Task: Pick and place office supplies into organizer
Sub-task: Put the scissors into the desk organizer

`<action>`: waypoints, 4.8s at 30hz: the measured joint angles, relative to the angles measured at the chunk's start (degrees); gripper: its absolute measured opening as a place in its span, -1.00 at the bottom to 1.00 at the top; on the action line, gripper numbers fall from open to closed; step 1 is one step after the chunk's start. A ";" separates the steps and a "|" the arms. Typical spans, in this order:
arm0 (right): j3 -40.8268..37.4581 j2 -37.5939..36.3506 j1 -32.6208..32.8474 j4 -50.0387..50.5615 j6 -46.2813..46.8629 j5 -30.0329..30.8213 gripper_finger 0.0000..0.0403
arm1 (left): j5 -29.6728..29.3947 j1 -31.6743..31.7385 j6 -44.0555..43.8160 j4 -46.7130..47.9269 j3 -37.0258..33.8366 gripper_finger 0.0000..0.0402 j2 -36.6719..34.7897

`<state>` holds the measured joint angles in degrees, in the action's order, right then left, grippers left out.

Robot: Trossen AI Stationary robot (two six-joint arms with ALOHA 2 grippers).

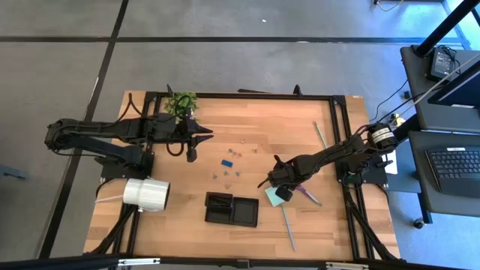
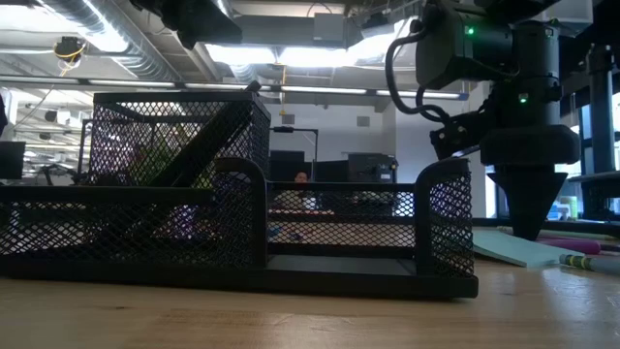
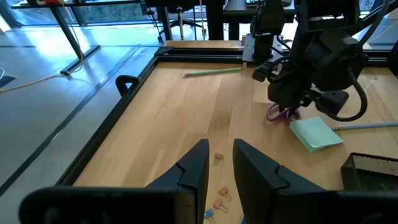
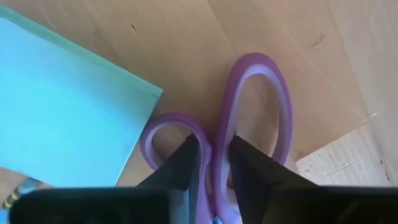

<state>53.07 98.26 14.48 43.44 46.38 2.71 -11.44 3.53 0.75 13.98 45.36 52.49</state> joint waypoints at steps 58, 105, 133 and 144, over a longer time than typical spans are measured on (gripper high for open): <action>32.10 -12.81 -2.50 -39.52 -49.95 29.13 -0.61 | 9.82 0.00 -10.51 -32.86 -0.02 -0.08 14.88; 32.05 -4.81 -7.95 -49.32 -52.88 32.14 -0.60 | -24.80 -9.01 -7.67 -36.94 -0.01 -0.08 17.73; 32.08 -3.69 -8.00 -49.88 -52.66 32.44 -0.60 | -29.16 -8.03 1.67 -45.53 0.00 -0.75 21.05; 32.08 -3.69 -7.96 -49.46 -52.87 32.46 -0.59 | -28.06 -7.98 2.35 -45.49 0.00 -0.81 21.03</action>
<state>85.14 94.56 6.52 -6.02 -6.49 35.17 -39.51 -4.45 3.10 -31.52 45.36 73.52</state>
